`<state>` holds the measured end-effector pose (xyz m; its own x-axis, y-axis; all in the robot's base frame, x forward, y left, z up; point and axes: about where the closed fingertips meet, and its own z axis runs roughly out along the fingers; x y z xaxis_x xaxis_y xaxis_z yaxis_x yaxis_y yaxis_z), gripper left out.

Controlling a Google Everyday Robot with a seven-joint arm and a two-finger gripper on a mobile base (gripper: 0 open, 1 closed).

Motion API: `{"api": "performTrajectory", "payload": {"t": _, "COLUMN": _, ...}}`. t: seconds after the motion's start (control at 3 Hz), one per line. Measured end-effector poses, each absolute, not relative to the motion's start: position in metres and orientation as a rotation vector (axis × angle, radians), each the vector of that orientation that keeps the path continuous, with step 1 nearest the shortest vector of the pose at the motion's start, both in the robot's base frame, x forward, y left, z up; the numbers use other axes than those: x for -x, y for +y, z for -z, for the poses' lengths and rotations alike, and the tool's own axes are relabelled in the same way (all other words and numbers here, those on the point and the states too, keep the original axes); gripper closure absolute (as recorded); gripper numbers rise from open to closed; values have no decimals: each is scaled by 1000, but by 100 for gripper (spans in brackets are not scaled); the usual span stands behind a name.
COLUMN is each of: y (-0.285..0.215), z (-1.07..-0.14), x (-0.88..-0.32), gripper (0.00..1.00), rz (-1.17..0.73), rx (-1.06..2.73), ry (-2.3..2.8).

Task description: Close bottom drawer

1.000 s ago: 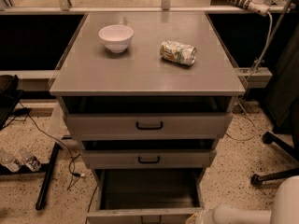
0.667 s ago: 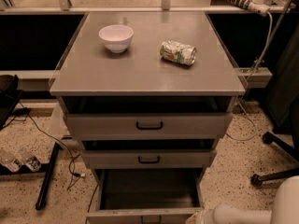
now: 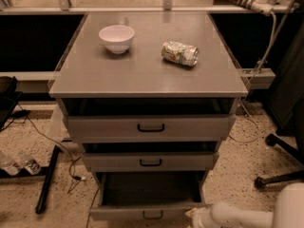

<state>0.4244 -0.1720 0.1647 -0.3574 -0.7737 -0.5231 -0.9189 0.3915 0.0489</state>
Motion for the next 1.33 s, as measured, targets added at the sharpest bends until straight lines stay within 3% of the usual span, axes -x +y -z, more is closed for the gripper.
{"api": "performTrajectory", "payload": {"t": 0.33, "y": -172, "z": -165, "x": -424, "gripper": 19, "rz": -471, "rx": 1456, "ry": 2237}}
{"api": "performTrajectory", "payload": {"t": 0.67, "y": -157, "z": -161, "x": -465, "gripper": 43, "rz": -476, "rx": 1475, "ry": 2214}}
{"api": "performTrajectory", "payload": {"t": 1.33, "y": -167, "z": -165, "x": -596, "gripper": 89, "rz": -314, "rx": 1444, "ry": 2195}}
